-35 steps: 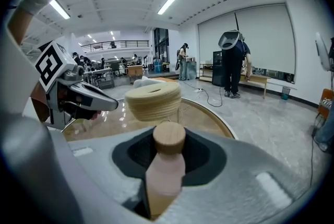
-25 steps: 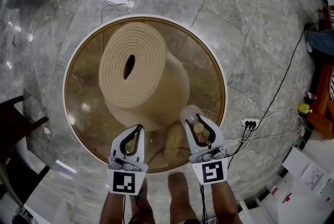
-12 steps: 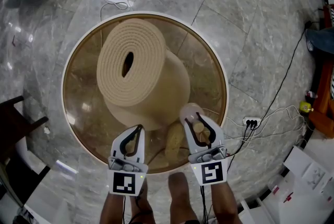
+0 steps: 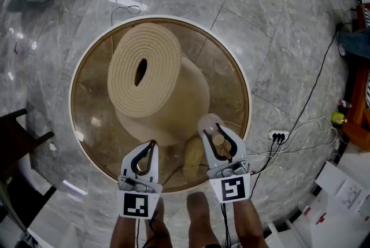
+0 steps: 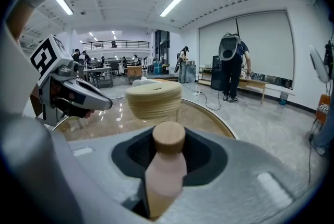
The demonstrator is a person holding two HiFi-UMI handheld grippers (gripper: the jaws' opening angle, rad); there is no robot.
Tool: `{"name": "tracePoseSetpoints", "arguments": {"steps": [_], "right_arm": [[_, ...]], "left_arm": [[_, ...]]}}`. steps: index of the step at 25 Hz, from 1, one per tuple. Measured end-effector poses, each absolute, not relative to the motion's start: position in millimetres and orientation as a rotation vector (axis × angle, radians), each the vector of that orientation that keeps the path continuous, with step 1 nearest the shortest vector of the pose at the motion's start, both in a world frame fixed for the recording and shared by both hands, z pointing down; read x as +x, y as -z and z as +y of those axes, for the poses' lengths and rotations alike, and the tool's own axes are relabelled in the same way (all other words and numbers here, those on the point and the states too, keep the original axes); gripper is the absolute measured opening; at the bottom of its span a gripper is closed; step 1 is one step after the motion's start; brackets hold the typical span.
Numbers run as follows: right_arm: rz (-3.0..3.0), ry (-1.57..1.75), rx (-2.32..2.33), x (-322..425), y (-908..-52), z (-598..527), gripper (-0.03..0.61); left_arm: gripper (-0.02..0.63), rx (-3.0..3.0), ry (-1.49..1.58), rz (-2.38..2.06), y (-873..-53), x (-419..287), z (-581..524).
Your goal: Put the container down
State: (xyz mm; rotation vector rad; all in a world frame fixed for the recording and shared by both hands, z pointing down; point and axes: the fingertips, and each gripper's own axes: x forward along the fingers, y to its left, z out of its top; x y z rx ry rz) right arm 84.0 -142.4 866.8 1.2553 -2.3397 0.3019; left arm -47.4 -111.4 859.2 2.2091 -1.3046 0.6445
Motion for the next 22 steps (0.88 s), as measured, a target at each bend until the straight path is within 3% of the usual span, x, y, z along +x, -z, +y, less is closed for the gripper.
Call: {"name": "tracePoseSetpoints", "arguments": {"steps": [5,10,22], "right_arm": [[-2.328,-0.350,1.251,83,-867,-145,0.158],[-2.358,-0.372,1.224,81,-856,-151,0.242],[-2.356,-0.363,1.239,85,-819,-154,0.245]], "left_arm": [[0.014,2.218,-0.621,-1.314,-848,-45,-115],[0.014,2.232,-0.625,-1.309,-836,-42,-120],[0.014,2.269,-0.599,-1.328,-793,-36,-135]]}}
